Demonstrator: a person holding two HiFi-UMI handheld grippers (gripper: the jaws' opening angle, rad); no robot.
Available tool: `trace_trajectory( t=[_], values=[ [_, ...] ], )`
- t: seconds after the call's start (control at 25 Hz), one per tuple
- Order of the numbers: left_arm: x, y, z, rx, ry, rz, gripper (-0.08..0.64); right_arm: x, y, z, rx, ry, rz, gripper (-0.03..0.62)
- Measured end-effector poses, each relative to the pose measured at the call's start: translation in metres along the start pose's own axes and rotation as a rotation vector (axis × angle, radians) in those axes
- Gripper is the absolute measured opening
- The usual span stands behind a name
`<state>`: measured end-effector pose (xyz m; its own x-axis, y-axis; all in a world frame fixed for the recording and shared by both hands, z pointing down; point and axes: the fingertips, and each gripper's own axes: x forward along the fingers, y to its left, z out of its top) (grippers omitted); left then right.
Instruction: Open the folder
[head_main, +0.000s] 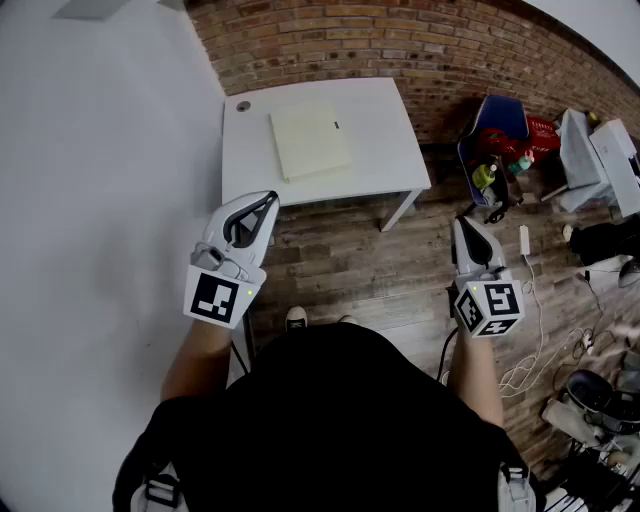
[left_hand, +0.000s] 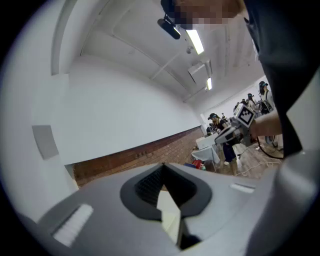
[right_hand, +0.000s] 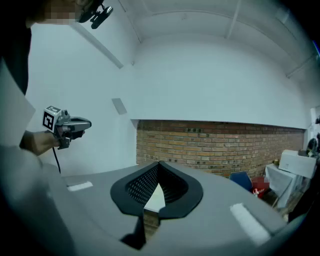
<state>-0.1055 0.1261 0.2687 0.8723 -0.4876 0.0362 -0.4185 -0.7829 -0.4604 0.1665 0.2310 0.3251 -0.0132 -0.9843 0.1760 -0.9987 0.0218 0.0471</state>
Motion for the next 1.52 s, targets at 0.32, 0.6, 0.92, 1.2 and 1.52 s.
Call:
trace_trajectory(
  t=[0.32, 0.6, 0.92, 1.2, 1.52],
  values=[
    [0.002, -0.017, 0.003, -0.038, 0.004, -0.031, -0.003, -0.005, -0.001, 0.002, -0.029, -0.005, -0.002, 0.000],
    [0.007, -0.013, 0.017, -0.142, -0.066, -0.015, 0.006, -0.008, -0.012, 0.000, 0.006, -0.038, -0.014, 0.000],
    [0.025, -0.033, 0.028, -0.117, -0.055, 0.001, 0.012, -0.017, -0.038, -0.009, 0.006, -0.024, 0.007, 0.000],
    [0.025, -0.033, 0.025, -0.111, -0.040, 0.023, 0.032, -0.008, -0.043, -0.005, 0.002, -0.029, 0.041, 0.000],
    [0.026, -0.020, 0.008, -0.142, -0.038, 0.039, 0.043, 0.016, -0.031, -0.004, -0.017, -0.017, 0.075, 0.000]
  ],
)
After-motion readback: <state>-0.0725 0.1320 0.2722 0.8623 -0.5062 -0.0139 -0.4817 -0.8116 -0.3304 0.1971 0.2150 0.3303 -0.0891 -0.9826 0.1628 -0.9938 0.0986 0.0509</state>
